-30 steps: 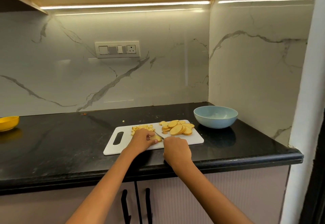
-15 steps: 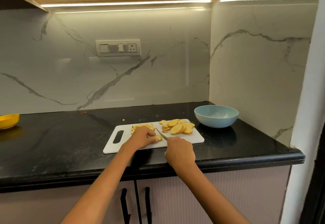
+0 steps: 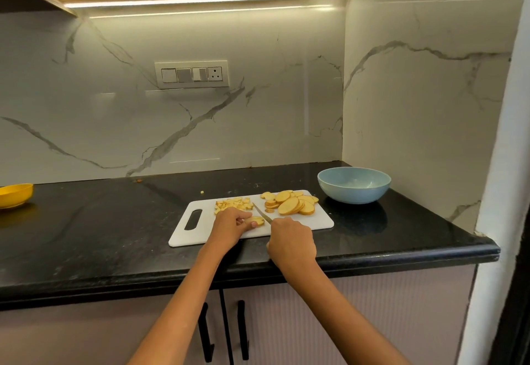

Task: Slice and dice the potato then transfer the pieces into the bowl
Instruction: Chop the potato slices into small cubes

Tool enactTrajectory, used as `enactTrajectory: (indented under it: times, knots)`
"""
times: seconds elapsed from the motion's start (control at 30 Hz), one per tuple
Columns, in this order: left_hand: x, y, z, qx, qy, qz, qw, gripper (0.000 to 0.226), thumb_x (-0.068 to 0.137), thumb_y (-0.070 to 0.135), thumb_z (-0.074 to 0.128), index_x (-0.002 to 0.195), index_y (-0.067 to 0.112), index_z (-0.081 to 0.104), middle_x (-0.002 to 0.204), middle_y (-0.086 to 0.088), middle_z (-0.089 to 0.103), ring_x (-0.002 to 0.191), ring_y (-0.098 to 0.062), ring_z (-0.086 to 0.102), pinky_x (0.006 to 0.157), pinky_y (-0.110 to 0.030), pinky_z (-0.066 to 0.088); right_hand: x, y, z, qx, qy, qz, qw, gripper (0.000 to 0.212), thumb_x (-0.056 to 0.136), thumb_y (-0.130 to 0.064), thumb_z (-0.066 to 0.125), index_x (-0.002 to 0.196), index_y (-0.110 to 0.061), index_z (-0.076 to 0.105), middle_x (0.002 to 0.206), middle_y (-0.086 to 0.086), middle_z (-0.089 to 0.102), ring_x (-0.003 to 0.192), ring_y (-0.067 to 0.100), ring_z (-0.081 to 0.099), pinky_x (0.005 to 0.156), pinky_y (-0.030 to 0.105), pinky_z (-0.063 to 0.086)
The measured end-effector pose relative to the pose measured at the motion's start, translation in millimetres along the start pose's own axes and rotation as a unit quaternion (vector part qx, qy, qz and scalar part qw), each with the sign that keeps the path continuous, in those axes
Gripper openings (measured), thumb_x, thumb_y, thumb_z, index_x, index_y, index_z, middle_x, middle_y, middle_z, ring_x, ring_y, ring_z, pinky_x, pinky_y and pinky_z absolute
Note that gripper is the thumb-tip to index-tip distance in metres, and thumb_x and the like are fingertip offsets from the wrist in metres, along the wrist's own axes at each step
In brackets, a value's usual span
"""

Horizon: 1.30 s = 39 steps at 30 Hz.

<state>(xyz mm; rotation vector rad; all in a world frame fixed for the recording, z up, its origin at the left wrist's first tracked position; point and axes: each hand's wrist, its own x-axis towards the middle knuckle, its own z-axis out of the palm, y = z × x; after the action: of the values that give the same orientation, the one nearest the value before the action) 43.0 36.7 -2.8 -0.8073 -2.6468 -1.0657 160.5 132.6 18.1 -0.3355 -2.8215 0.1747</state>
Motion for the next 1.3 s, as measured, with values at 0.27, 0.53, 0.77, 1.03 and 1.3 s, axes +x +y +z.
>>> enactTrajectory:
  times: [0.27, 0.53, 0.77, 1.03, 1.3]
  knots:
    - [-1, -1, 1, 0.000, 0.014, 0.044, 0.999, 0.017, 0.092, 0.018, 0.057, 0.090, 0.005, 0.068, 0.089, -0.002, 0.050, 0.085, -0.013, 0.044, 0.070, -0.018, 0.029, -2, -1, -1, 0.014, 0.003, 0.020, 1.000, 0.029, 0.097, -0.021, 0.047, 0.123, -0.010, 0.052, 0.115, 0.008, 0.058, 0.100, 0.020, 0.060, 0.083, 0.029, 0.047]
    - [-1, -4, 0, -0.029, 0.022, 0.005, 0.999, 0.035, 0.083, 0.020, 0.068, 0.115, 0.005, 0.065, 0.117, -0.010, 0.065, 0.104, -0.018, 0.058, 0.086, -0.019, 0.040, -3, -6, -1, -0.024, -0.007, -0.001, 1.000, 0.027, 0.099, -0.017, 0.043, 0.123, -0.009, 0.051, 0.115, 0.009, 0.058, 0.100, 0.021, 0.059, 0.080, 0.028, 0.044]
    - [-1, -6, 2, -0.036, 0.029, 0.009, 0.999, 0.037, 0.083, 0.020, 0.068, 0.116, 0.005, 0.064, 0.119, -0.010, 0.064, 0.106, -0.018, 0.059, 0.088, -0.020, 0.041, -6, -6, -2, -0.005, -0.002, 0.004, 1.000, 0.027, 0.098, -0.018, 0.045, 0.123, -0.008, 0.052, 0.115, 0.009, 0.058, 0.100, 0.020, 0.060, 0.082, 0.029, 0.047]
    - [-1, -4, 3, -0.048, 0.033, 0.020, 0.998, 0.027, 0.084, 0.017, 0.068, 0.108, 0.005, 0.069, 0.109, -0.008, 0.069, 0.098, -0.014, 0.061, 0.079, -0.016, 0.040, -14, -11, 0, 0.007, 0.003, 0.003, 1.000, 0.028, 0.098, -0.018, 0.046, 0.123, -0.009, 0.052, 0.114, 0.009, 0.060, 0.098, 0.020, 0.061, 0.080, 0.028, 0.047]
    - [0, -1, -1, -0.052, 0.038, 0.029, 0.998, 0.020, 0.082, 0.010, 0.069, 0.101, 0.003, 0.072, 0.102, -0.010, 0.071, 0.081, -0.006, 0.056, 0.067, -0.011, 0.043, -1, -28, 4, -0.033, 0.006, 0.002, 0.999, 0.028, 0.098, -0.009, 0.043, 0.124, -0.008, 0.052, 0.118, 0.010, 0.058, 0.102, 0.021, 0.060, 0.077, 0.026, 0.046]
